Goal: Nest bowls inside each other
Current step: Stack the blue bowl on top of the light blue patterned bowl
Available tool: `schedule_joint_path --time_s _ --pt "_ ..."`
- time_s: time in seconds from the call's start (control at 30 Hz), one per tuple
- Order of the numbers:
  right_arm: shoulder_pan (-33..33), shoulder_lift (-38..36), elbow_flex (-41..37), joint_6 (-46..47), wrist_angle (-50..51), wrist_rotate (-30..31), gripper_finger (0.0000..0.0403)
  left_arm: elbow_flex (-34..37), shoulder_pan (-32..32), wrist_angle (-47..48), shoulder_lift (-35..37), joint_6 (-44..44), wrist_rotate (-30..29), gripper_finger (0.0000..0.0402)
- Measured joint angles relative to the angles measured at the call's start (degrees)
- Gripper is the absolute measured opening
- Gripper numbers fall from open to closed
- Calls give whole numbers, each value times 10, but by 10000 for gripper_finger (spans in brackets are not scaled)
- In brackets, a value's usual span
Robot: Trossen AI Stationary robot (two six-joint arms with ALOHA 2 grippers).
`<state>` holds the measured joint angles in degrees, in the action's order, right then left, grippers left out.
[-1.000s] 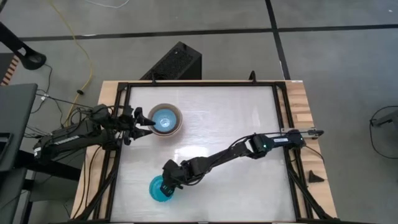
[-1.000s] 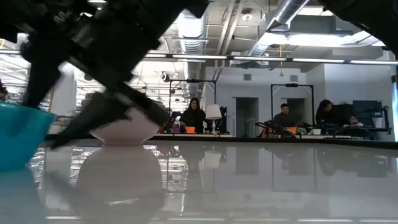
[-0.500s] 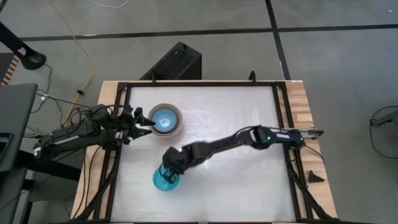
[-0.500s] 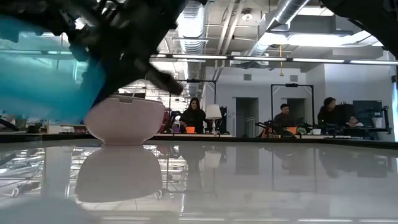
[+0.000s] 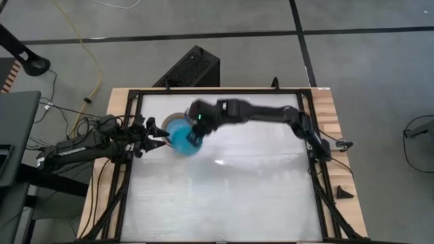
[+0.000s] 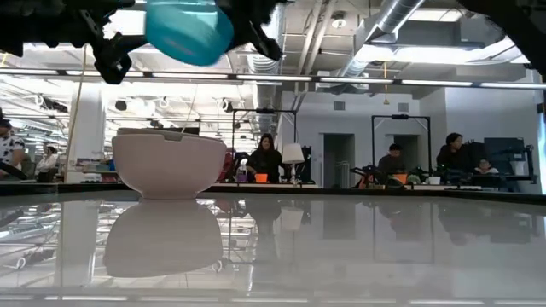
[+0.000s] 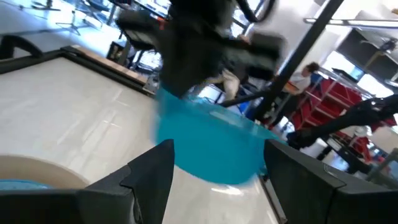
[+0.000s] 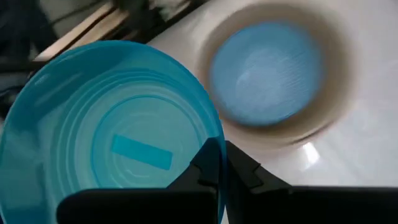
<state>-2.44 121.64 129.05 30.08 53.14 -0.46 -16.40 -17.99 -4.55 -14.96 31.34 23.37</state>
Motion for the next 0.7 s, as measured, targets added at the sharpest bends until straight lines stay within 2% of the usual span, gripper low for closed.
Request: schedule_joint_path --time_s 0.23,0.4,0.63,0.7 --pt "-97 11 0 -32 -20 -14 27 0 5 8 0 -4 -70 238" --pt "-122 45 -1 -17 -39 -27 27 0 5 24 0 -28 -133 238" --pt "-123 88 0 -15 -123 -30 27 0 4 82 0 -48 -308 238" --pt "-122 98 0 -16 -119 -31 27 0 4 93 0 -48 -338 238"
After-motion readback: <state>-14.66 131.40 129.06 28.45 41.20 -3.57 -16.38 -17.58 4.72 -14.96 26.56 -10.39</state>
